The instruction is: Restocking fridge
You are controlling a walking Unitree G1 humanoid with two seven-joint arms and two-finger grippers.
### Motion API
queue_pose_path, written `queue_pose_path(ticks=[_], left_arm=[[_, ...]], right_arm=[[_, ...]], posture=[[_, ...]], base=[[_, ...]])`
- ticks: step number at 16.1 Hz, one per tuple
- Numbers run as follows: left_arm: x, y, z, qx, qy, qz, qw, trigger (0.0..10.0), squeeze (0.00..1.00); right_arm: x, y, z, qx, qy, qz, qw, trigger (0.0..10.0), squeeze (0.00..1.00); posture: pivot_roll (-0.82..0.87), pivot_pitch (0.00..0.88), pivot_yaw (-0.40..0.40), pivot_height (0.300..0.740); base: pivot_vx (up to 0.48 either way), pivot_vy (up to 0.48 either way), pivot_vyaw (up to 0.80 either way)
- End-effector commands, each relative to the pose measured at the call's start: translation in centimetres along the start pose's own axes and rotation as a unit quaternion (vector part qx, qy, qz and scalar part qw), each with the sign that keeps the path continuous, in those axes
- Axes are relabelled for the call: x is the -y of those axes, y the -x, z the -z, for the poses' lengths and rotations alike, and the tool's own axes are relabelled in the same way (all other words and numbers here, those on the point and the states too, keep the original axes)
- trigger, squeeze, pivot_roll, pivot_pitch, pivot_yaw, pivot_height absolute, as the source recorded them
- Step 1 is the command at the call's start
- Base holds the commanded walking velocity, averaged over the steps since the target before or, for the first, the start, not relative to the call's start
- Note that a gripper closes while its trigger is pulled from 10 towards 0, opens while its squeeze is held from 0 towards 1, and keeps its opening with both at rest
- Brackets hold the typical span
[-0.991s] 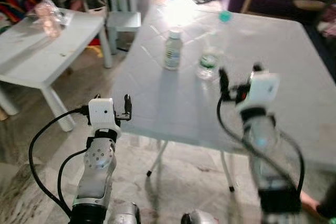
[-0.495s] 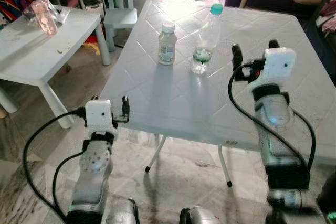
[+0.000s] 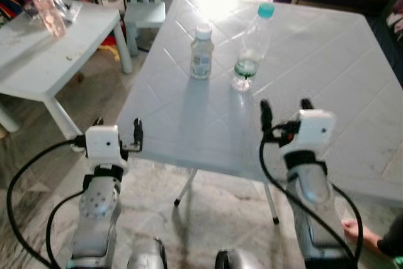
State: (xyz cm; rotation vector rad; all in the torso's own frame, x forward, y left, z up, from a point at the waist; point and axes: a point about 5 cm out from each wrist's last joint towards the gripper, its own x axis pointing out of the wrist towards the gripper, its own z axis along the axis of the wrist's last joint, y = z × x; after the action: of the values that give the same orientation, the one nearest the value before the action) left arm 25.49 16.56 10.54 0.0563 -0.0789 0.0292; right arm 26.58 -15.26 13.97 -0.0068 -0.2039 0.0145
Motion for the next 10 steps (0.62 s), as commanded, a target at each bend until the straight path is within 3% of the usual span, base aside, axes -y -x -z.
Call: queue_pose_path(ticks=[1, 7, 10], left_arm=[[0.4, -0.2, -0.4, 0.004, 0.006, 0.006, 1.000, 10.0, 0.00], [1.0, -0.4, -0.3, 0.004, 0.015, 0.015, 1.000, 10.0, 0.00], [1.1, -0.4, -0.2, 0.002, 0.014, 0.019, 1.000, 10.0, 0.00]], right_arm=[[0.3, -0.2, -1.0, 0.015, 0.012, 0.001, 1.000, 10.0, 0.00], [0.7, 0.2, 0.0, -0.015, 0.007, 0.009, 1.000, 10.0, 0.00], [-0.1, 1.4, 2.7, -0.090, -0.037, -0.010, 0.995, 10.0, 0.00]], posture=[[0.11, 0.085, -0.044, 0.740], [0.11, 0.083, -0.050, 0.740], [0.11, 0.086, -0.050, 0.740]], base=[[0.300, 0.000, 0.00], [0.336, 0.000, 0.00], [0.312, 0.000, 0.00]])
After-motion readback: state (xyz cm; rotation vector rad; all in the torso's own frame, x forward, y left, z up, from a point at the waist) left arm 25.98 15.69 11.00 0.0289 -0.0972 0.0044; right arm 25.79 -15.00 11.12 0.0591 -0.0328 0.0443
